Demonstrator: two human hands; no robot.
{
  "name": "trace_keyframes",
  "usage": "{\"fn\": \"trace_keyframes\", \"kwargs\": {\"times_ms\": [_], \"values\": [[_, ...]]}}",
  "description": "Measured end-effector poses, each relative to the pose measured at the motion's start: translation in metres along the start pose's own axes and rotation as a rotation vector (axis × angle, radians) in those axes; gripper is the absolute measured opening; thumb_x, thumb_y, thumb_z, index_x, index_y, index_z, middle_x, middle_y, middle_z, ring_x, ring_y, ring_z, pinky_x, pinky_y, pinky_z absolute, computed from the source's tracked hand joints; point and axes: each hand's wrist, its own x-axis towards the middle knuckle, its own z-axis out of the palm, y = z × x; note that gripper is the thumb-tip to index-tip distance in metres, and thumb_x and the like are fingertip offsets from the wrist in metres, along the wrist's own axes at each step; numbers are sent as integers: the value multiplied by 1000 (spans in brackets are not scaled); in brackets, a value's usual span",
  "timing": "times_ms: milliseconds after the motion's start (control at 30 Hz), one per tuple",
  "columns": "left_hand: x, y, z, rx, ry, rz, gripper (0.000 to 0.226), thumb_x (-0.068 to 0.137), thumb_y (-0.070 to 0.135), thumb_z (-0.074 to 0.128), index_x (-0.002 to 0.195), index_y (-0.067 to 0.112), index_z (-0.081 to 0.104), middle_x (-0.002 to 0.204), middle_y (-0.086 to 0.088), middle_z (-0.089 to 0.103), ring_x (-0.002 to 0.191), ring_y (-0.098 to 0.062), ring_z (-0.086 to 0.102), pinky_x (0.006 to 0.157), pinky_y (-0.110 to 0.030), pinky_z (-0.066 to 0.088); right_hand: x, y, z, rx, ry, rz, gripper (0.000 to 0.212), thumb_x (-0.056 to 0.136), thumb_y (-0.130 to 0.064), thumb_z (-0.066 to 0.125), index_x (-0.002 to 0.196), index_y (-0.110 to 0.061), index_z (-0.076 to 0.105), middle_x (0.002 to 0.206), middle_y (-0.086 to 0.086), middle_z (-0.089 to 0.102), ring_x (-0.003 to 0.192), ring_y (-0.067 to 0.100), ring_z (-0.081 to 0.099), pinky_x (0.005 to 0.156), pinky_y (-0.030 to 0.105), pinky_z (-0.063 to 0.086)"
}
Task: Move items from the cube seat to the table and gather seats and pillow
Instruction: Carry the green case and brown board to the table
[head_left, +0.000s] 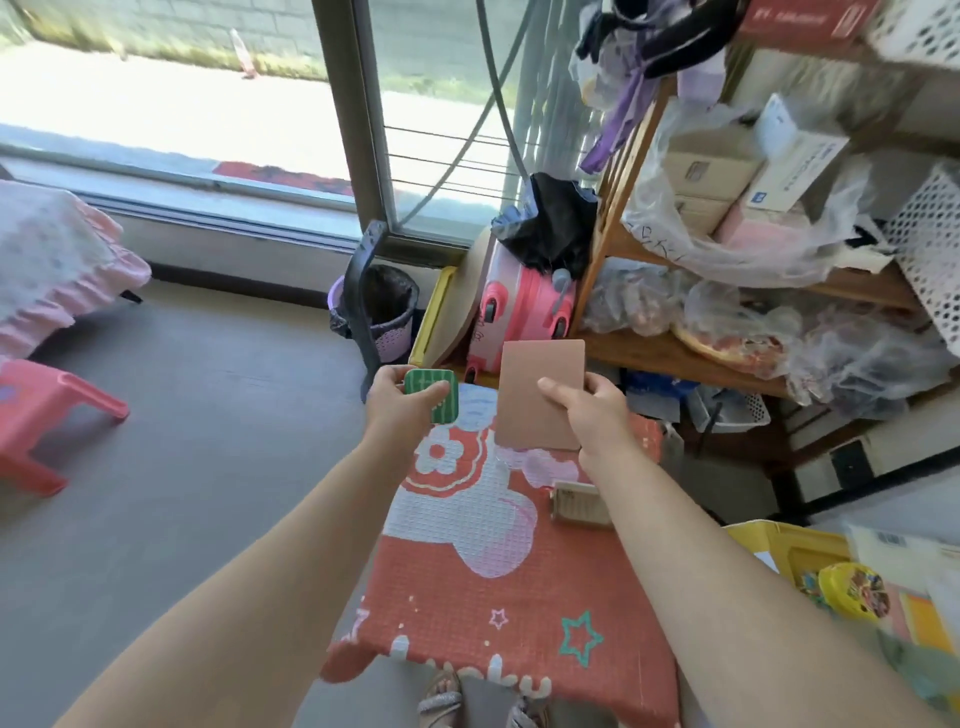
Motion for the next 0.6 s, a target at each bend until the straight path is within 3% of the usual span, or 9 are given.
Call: {"fn": "trace_keyframes", "kwargs": {"times_ms": [67,133,233,400,467,533,600], "values": [[-8,9,-19,-21,32,23,32,84,12,69,105,17,45,91,-1,55,82,-17,60,60,-22,51,-4,-9,15,-13,-50,-25,15,80,-13,70,90,-16,59,89,3,64,74,17,60,67,31,53],[-13,17,-39,-52,72,38,31,84,10,68,106,15,46,96,-3,55,89,-21,59,66,-25,53,-8,-18,32,-24,-108,-52,13,80,-14,70,85,-19,59,91,5,65,81,23,63,75,36,54],[-22,30,-71,-98,167,69,31,84,9,67,106,14,45,103,-7,54,95,-25,58,78,-34,55,-19,-34,63,-33,-224,-90,20,81,-14,69,98,-14,58,92,6,65,81,23,63,76,38,55],[-34,35,-114,-184,292,67,41,84,7,67,120,6,47,108,-11,54,101,-30,59,83,-38,54,-38,-51,108,-70,-394,-144,31,83,-16,68,111,-13,54,107,11,64,95,29,62,87,47,54],[-41,30,-137,-230,380,71,45,84,7,67,124,3,46,110,-12,54,101,-30,59,82,-39,54,-49,-51,130,-90,-476,-163,32,83,-15,68,111,-13,54,107,11,65,93,28,63,80,42,55],[-47,24,-156,-275,444,72,46,84,7,68,124,2,46,111,-13,55,102,-31,59,78,-37,54,-59,-48,149,-129,-553,-179,30,84,-17,68,110,-16,52,97,3,64,83,20,62,64,33,54],[-53,13,-173,-301,498,71,44,83,7,68,123,2,47,112,-14,56,100,-30,59,69,-31,53,-69,-45,165,-176,-618,-183,28,85,-20,67,107,-19,49,89,-4,60,77,13,60,58,28,50]]}}
